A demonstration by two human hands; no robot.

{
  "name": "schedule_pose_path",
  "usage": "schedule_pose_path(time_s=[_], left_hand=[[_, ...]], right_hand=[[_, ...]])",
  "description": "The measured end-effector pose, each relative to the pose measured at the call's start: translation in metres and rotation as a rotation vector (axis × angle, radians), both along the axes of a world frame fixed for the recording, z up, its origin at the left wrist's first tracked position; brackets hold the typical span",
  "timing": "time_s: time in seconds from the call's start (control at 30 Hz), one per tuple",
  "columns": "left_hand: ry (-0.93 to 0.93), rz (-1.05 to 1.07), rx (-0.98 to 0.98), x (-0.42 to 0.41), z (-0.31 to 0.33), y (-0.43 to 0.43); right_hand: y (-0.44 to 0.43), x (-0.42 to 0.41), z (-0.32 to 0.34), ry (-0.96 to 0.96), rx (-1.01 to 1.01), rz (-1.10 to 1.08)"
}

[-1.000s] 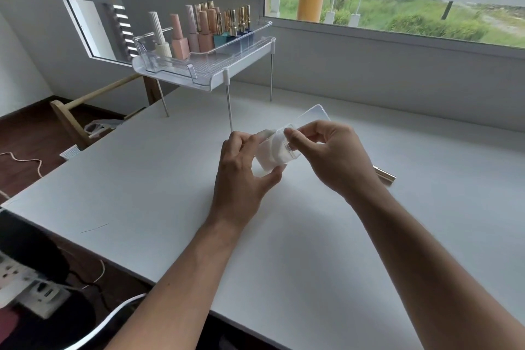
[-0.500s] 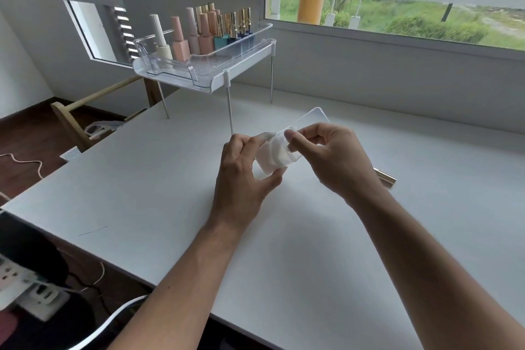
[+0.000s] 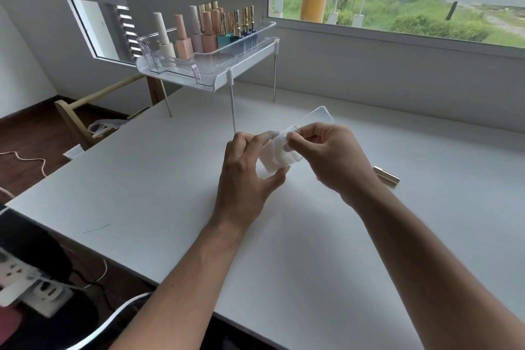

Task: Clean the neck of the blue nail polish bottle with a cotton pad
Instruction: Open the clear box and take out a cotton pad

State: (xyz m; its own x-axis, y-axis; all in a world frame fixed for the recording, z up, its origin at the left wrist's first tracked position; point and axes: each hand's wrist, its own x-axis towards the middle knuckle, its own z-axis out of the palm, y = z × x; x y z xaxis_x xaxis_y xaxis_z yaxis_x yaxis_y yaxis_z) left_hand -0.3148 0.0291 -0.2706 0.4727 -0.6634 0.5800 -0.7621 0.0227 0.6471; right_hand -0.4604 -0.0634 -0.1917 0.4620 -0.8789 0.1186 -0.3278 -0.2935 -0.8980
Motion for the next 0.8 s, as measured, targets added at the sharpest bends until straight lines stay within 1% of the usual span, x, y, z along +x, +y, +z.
schedule_pose_path(time_s=[0.17,0.33,0.53,0.8], left_hand=[[0.006,0.012,-0.005,0.001,0.0002,-0.0001],[-0.009,0.011,-0.006,0.0011,-0.0005,-0.0001],[0.007,0.019,-0.002,0.0026,-0.0022,-0.0011],[-0.017,0.008,-0.006,0.0021,-0.0021,-0.0004]], right_hand=[[0.0019,-0.0027,0.0034,0.02,-0.025,-0.005],[0.0039,-0.0082,0.0075,0.083,-0.039,0.016],[0.0054,-0.0065,0.0076,-0.002,0.089,0.069],[0.0023,-0.0084,0.0081,-0.067,0.146,0.109]])
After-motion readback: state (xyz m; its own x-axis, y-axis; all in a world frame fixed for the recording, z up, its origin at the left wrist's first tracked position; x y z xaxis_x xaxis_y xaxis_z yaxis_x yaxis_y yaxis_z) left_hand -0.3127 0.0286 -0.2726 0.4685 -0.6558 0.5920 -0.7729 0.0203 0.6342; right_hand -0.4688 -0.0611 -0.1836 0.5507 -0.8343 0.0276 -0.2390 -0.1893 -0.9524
